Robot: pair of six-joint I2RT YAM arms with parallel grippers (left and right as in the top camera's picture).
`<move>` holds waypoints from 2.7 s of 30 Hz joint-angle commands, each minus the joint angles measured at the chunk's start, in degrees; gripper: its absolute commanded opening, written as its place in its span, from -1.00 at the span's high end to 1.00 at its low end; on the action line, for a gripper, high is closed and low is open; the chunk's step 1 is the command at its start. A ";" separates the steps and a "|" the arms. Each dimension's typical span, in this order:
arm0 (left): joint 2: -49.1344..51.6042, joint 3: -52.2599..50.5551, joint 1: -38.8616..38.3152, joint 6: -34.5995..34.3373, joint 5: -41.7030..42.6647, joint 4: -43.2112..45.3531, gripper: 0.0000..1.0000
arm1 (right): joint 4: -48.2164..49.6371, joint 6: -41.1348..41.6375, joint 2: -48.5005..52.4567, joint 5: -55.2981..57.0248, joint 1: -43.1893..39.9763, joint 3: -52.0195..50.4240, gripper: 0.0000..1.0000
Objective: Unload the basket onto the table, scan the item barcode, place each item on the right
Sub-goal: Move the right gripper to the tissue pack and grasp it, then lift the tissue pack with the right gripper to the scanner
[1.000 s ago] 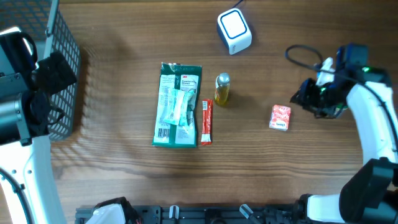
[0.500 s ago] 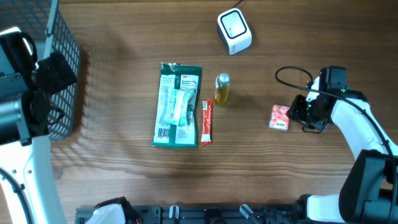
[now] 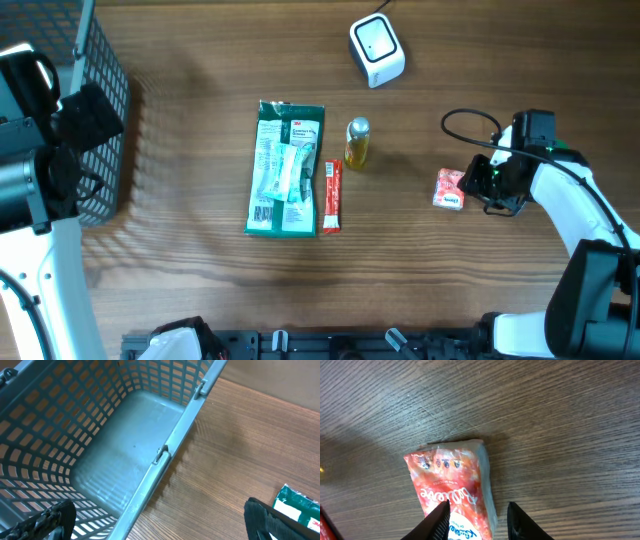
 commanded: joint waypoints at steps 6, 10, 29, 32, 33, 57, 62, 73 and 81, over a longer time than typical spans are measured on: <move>0.02 0.15 0.22 0.68 0.11 0.15 -1.00 | 0.96 0.22 0.70 -1.36 1.25 -0.50 0.30; 0.02 0.15 0.22 0.68 0.11 0.15 -1.00 | 1.29 0.13 0.92 -1.22 3.10 -0.50 0.31; 0.02 0.15 0.22 0.68 0.11 0.15 -1.00 | 3.58 0.68 0.92 5.46 3.82 -3.23 0.30; 0.02 0.15 0.22 0.68 0.11 0.15 -1.00 | 8.37 0.61 0.92 2.93 3.82 -6.49 0.31; 0.02 0.15 0.22 0.68 0.11 0.15 -1.00 | 9.16 0.63 0.92 2.95 3.82 -7.17 0.31; 0.02 0.15 0.22 0.68 0.11 0.15 -1.00 | 7.80 -10.58 -5.22 -35.50 3.76 0.92 0.91; 0.02 0.15 0.22 0.68 0.11 0.15 -1.00 | -1.33 -32.30 -5.27 -52.43 3.76 0.90 0.92; 0.02 0.15 0.22 0.68 0.11 0.15 -1.00 | 1.14 -29.73 -5.27 -65.92 3.76 0.90 0.91; 0.02 0.15 0.22 0.68 0.11 0.15 -1.00 | 1.68 -5.97 -5.27 -15.34 3.78 1.95 0.91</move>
